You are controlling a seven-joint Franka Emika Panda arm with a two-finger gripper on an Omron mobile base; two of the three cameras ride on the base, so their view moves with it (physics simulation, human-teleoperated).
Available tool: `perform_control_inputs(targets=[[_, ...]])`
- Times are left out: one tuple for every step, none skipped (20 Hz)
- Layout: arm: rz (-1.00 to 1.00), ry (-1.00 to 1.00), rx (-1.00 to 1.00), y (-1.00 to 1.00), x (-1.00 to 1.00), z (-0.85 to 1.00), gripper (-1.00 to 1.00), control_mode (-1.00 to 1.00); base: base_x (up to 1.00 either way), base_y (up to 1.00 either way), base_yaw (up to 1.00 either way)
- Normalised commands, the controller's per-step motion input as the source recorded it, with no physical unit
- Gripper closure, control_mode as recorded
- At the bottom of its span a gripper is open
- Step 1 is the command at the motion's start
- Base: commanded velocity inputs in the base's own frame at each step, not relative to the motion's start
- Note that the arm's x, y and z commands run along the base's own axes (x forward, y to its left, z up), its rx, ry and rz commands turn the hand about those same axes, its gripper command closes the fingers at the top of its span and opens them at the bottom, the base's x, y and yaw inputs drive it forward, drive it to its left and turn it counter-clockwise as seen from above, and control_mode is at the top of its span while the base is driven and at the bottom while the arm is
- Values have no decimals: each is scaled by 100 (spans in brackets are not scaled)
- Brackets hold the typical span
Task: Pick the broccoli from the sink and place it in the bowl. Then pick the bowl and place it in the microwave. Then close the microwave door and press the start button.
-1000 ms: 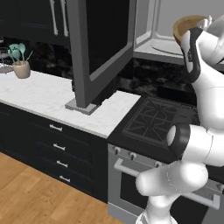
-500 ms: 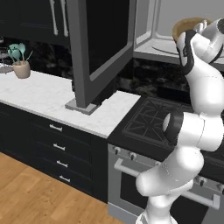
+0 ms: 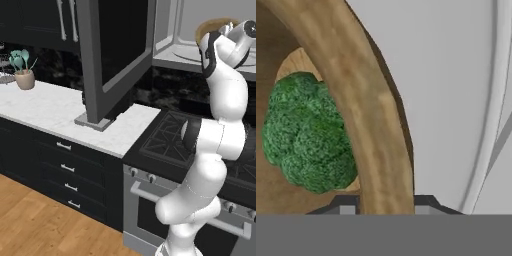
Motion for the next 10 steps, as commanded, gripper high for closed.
perform_control_inputs(targets=[[0, -14, 0, 0, 0, -7, -100, -100, 0, 0, 0], [0, -19, 0, 0, 0, -1, -100, -100, 0, 0, 0], [0, -27, 0, 0, 0, 0, -100, -100, 0, 0, 0], [0, -33, 0, 0, 0, 0, -100, -100, 0, 0, 0], [0, -36, -2, 9, 0, 0, -100, -100, 0, 0, 0], [0, -41, -4, 16, 0, 0, -100, -100, 0, 0, 0], [0, -43, -5, 17, 0, 0, -100, -100, 0, 0, 0], [0, -47, -7, 26, -1, 0, -100, -100, 0, 0, 0], [0, -48, -9, 30, -9, 0, -100, -100, 0, 0, 0], [0, -49, -11, 35, -18, 0, -100, -100, 0, 0, 0]])
